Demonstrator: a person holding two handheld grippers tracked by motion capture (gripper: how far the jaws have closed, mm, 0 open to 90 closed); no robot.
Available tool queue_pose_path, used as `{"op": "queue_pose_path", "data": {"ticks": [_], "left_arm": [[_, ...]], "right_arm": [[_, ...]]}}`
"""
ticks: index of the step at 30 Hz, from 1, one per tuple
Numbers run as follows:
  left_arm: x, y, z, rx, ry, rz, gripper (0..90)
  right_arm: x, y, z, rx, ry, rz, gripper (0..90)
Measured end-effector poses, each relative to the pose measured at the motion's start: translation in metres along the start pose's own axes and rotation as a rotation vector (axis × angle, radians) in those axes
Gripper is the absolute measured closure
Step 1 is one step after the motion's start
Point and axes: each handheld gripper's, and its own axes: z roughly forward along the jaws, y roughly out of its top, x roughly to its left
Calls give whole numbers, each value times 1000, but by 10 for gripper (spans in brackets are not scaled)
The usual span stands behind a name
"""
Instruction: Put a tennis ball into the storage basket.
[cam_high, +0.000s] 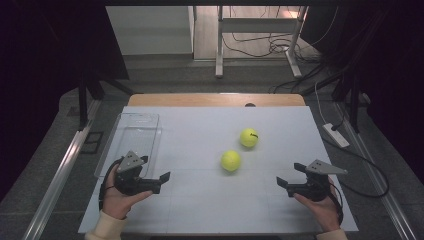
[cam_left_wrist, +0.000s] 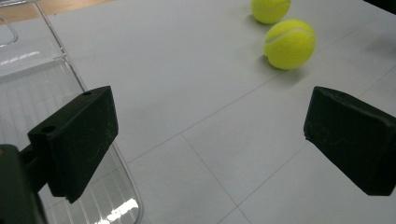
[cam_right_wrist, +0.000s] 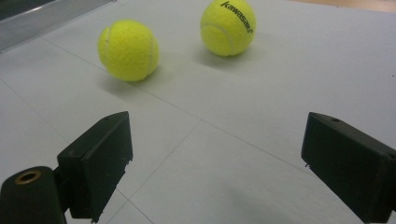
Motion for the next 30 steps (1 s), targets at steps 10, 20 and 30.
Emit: {"op": "queue_pose_path", "data": {"ticks": [10,20,30], "left_arm": [[-11,10,3,13,-24,33,37],[-23,23,13,25,-46,74,38],[-32,38,23,35,-72,113,40]], "right_arm": [[1,-1,-2,-1,-9,4,89],[2,-4,-1,10,-5,6,91],[0,-6,-4,9,-15,9,92]]}}
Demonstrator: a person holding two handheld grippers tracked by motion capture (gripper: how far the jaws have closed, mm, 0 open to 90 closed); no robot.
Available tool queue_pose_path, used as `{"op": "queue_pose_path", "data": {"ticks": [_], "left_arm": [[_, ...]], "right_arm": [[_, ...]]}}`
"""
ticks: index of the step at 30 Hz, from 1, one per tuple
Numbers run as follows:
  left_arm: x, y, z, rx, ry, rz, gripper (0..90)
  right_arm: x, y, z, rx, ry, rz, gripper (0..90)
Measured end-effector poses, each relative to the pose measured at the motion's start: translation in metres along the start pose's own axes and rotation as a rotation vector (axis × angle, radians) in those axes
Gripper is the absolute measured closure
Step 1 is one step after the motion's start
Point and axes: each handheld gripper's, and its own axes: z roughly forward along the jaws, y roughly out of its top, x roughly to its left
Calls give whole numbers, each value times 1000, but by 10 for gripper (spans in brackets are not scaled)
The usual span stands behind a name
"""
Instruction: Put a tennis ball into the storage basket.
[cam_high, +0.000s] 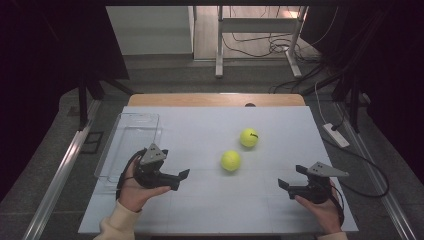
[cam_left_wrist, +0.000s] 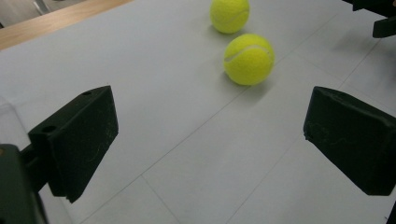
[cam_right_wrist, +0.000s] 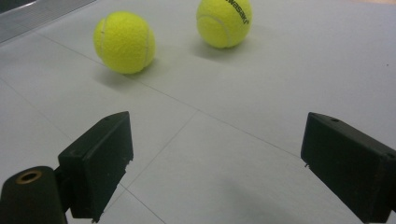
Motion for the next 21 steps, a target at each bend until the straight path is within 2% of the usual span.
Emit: {"op": "queue_pose_path", "data": {"ticks": [8,21], "left_arm": [[-5,10,10,16,-23,24,42],[-11,22,29,54,-55,35,47]], "right_arm": [[1,0,0,-4,1,-2,92],[3,0,1,-5,-2,-8,92]]}}
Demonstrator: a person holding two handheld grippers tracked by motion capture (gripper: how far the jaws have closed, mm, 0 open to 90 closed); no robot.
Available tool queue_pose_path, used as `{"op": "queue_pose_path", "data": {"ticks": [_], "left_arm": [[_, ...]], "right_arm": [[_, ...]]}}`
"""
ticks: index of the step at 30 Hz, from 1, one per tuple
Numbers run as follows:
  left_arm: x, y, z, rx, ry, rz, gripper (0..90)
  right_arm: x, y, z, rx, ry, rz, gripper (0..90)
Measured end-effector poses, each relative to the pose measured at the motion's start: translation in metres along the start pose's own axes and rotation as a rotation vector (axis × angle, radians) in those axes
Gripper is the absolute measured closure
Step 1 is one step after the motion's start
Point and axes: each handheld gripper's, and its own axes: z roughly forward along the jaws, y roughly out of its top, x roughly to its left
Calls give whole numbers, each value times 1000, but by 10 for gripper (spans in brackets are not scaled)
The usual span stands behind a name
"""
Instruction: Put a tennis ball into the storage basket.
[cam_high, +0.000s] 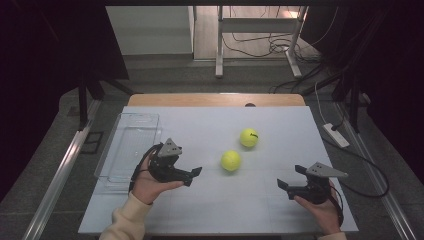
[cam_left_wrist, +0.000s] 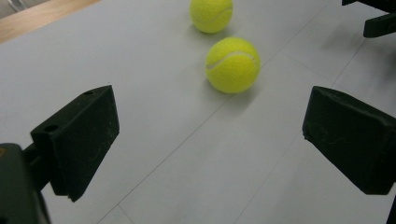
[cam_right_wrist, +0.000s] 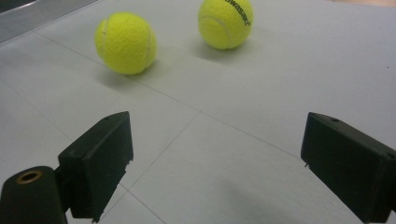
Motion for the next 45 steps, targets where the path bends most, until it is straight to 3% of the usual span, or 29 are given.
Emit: {"op": "queue_pose_path", "data": {"ticks": [11,45], "left_arm": [[-7,14,17,30,-19,28,48],[-12,38,57,96,-59,46,49]], "right_arm": [[0,0,-1,-1,-3,-2,92],[-1,-2,0,5,-15,-8,95]]}}
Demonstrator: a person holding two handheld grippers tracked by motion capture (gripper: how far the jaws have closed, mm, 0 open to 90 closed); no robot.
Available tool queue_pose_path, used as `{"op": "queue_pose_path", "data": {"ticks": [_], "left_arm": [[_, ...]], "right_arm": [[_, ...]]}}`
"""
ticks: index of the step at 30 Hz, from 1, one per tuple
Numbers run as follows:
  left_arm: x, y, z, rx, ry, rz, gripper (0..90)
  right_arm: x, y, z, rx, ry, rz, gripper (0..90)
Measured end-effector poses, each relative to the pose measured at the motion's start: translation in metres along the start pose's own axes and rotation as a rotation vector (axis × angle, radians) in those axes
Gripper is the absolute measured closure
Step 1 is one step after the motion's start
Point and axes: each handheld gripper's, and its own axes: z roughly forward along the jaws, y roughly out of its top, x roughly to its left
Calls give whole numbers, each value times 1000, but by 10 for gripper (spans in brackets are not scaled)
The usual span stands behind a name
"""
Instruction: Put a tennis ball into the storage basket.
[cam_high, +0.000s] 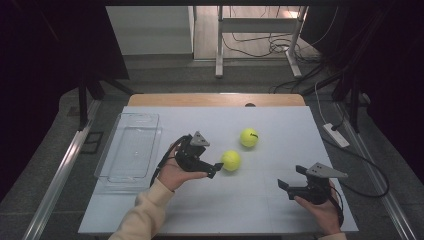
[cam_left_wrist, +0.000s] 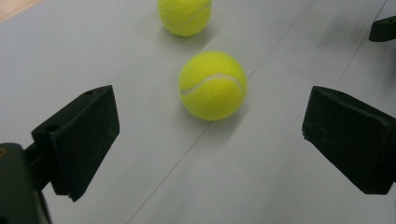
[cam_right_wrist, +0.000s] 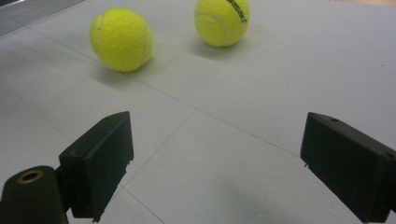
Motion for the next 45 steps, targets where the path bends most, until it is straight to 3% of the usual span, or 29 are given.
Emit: {"op": "queue_pose_path", "data": {"ticks": [17,45], "left_arm": [[0,8,9,16,-19,11,47],[-7,28,44,88,-40,38,43]], "right_arm": [[1,0,0,3,1,1,95],[0,-1,1,9,-3,-4,95]]}}
